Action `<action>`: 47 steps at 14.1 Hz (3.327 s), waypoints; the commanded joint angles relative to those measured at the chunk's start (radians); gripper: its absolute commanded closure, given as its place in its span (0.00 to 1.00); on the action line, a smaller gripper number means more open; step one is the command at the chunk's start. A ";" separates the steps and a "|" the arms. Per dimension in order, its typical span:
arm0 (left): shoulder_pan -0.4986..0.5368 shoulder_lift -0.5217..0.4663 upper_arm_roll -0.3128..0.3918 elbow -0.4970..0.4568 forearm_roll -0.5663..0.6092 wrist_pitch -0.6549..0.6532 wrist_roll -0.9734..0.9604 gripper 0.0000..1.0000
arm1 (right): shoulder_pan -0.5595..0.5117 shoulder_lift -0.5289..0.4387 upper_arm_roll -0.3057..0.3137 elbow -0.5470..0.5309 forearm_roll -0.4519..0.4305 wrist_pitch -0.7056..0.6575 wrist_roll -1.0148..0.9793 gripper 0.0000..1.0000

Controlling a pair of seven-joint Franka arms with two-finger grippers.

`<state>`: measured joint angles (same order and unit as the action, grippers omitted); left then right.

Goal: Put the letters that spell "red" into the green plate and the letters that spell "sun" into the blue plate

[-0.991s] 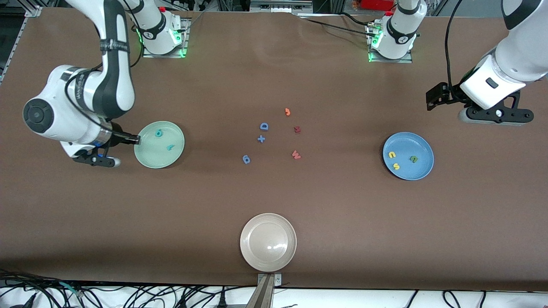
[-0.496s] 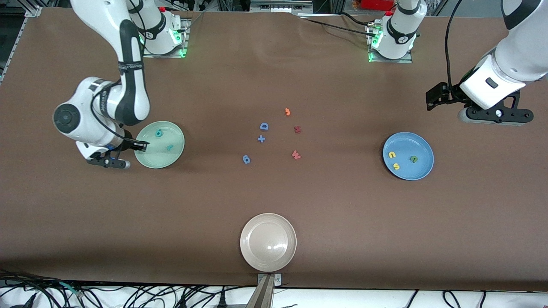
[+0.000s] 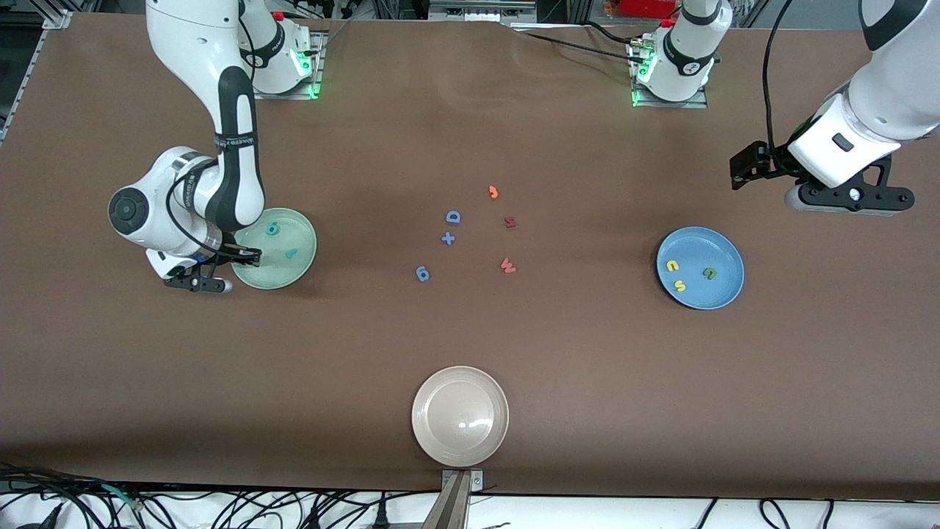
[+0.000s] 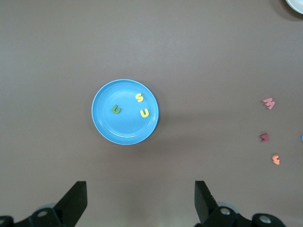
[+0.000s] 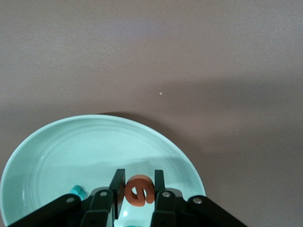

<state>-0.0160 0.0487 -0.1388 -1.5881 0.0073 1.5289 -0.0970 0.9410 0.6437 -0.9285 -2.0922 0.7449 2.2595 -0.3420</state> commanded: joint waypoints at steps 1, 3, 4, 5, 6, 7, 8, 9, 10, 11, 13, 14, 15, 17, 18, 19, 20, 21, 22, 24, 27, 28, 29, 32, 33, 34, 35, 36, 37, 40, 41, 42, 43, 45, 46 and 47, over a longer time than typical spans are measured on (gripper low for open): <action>-0.005 0.014 0.002 0.033 -0.020 -0.023 -0.004 0.00 | -0.005 0.002 0.007 -0.002 0.031 0.008 -0.028 0.66; -0.007 0.014 0.002 0.033 -0.020 -0.023 -0.006 0.00 | -0.004 0.002 0.007 0.000 0.031 0.003 -0.022 0.06; -0.007 0.014 0.002 0.033 -0.020 -0.023 -0.006 0.00 | -0.002 0.001 0.007 0.001 0.031 0.000 -0.018 0.01; -0.007 0.014 0.002 0.033 -0.020 -0.023 -0.006 0.00 | -0.001 0.001 0.007 0.004 0.031 -0.005 -0.015 0.01; -0.007 0.014 0.002 0.033 -0.020 -0.023 -0.006 0.00 | 0.002 -0.002 0.007 0.007 0.031 -0.005 -0.014 0.01; -0.007 0.014 0.002 0.033 -0.020 -0.023 -0.006 0.00 | 0.004 -0.010 0.003 0.015 0.031 -0.011 -0.017 0.01; -0.009 0.014 0.001 0.033 -0.020 -0.023 -0.006 0.00 | 0.004 -0.019 -0.009 0.029 0.031 -0.050 -0.018 0.01; -0.009 0.014 0.001 0.033 -0.020 -0.023 -0.006 0.00 | 0.004 -0.031 -0.047 0.053 0.030 -0.116 -0.018 0.01; -0.009 0.014 -0.001 0.033 -0.020 -0.023 -0.006 0.00 | 0.007 -0.033 -0.090 0.087 0.027 -0.203 -0.021 0.01; -0.009 0.014 -0.001 0.033 -0.020 -0.023 -0.006 0.00 | 0.007 -0.032 -0.122 0.124 0.019 -0.283 -0.022 0.01; -0.009 0.014 -0.001 0.033 -0.020 -0.023 -0.006 0.00 | 0.009 -0.032 -0.174 0.175 0.016 -0.391 -0.018 0.01; -0.009 0.017 -0.001 0.034 -0.020 -0.023 -0.006 0.00 | 0.012 -0.032 -0.202 0.204 0.010 -0.435 -0.018 0.01; -0.009 0.017 -0.001 0.033 -0.020 -0.023 -0.006 0.00 | 0.012 -0.032 -0.226 0.257 -0.008 -0.489 -0.017 0.01; -0.009 0.017 -0.001 0.033 -0.020 -0.023 -0.006 0.00 | 0.013 -0.032 -0.279 0.341 -0.039 -0.578 -0.015 0.01; -0.009 0.019 -0.001 0.034 -0.020 -0.023 -0.007 0.00 | 0.015 -0.032 -0.300 0.386 -0.061 -0.631 -0.014 0.01; -0.009 0.019 -0.001 0.034 -0.021 -0.023 -0.007 0.00 | 0.013 -0.032 -0.323 0.433 -0.073 -0.679 -0.014 0.01; -0.009 0.019 -0.001 0.034 -0.021 -0.023 -0.007 0.00 | 0.015 -0.032 -0.346 0.458 -0.075 -0.717 -0.014 0.01; -0.009 0.019 -0.001 0.034 -0.021 -0.023 -0.007 0.00 | 0.015 -0.032 -0.368 0.483 -0.075 -0.747 -0.018 0.01; -0.009 0.019 -0.001 0.034 -0.021 -0.023 -0.007 0.00 | 0.015 -0.032 -0.380 0.500 -0.073 -0.777 -0.014 0.01; -0.009 0.019 -0.001 0.034 -0.021 -0.023 -0.007 0.00 | 0.019 -0.033 -0.385 0.540 -0.072 -0.798 -0.009 0.01; -0.007 0.020 0.001 0.037 -0.026 -0.023 -0.006 0.00 | 0.038 -0.033 -0.411 0.580 -0.059 -0.799 -0.009 0.01; -0.009 0.022 0.001 0.037 -0.026 -0.023 -0.006 0.00 | 0.054 -0.033 -0.427 0.580 -0.053 -0.796 -0.008 0.01; -0.009 0.022 0.001 0.037 -0.024 -0.023 -0.007 0.00 | 0.080 -0.033 -0.450 0.580 -0.042 -0.796 0.015 0.01; -0.005 0.022 0.001 0.037 -0.024 -0.023 -0.006 0.00 | 0.134 -0.033 -0.499 0.581 -0.033 -0.799 0.144 0.01; -0.007 0.022 0.001 0.037 -0.024 -0.023 -0.007 0.00 | 0.136 -0.033 -0.513 0.584 -0.032 -0.807 0.144 0.01; -0.009 0.020 0.001 0.037 -0.024 -0.023 -0.007 0.00 | 0.131 -0.033 -0.526 0.589 -0.015 -0.840 0.152 0.01; -0.009 0.020 0.001 0.037 -0.024 -0.023 -0.006 0.00 | 0.131 -0.033 -0.524 0.613 0.011 -0.853 0.176 0.01; -0.007 0.022 0.001 0.037 -0.023 -0.023 -0.006 0.00 | 0.118 -0.033 -0.515 0.635 0.013 -0.859 0.210 0.01; -0.005 0.022 0.001 0.037 -0.023 -0.023 -0.006 0.00 | 0.107 -0.033 -0.498 0.661 0.001 -0.861 0.242 0.01; -0.007 0.022 0.001 0.037 -0.024 -0.023 -0.006 0.00 | -0.003 -0.039 -0.362 0.799 -0.064 -0.919 0.288 0.01; -0.007 0.020 0.001 0.037 -0.024 -0.023 -0.006 0.00 | -0.042 -0.059 -0.302 0.817 -0.094 -0.922 0.304 0.01; -0.009 0.020 0.001 0.036 -0.024 -0.023 -0.006 0.00 | -0.074 -0.085 -0.240 0.817 -0.128 -0.917 0.313 0.01; -0.009 0.020 -0.001 0.036 -0.024 -0.023 -0.006 0.00 | -0.102 -0.107 -0.190 0.819 -0.165 -0.910 0.314 0.01; -0.009 0.022 0.001 0.037 -0.024 -0.023 -0.006 0.00 | -0.151 -0.137 -0.110 0.821 -0.220 -0.896 0.314 0.01; -0.009 0.022 0.001 0.037 -0.024 -0.023 -0.006 0.00 | -0.189 -0.166 -0.048 0.821 -0.257 -0.881 0.316 0.01; -0.009 0.022 0.001 0.037 -0.024 -0.023 -0.006 0.00 | -0.238 -0.200 0.036 0.821 -0.319 -0.861 0.316 0.01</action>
<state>-0.0194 0.0521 -0.1433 -1.5879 0.0073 1.5289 -0.0970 0.7854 0.5278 -1.0318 -1.2825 0.5131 1.3829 -0.0474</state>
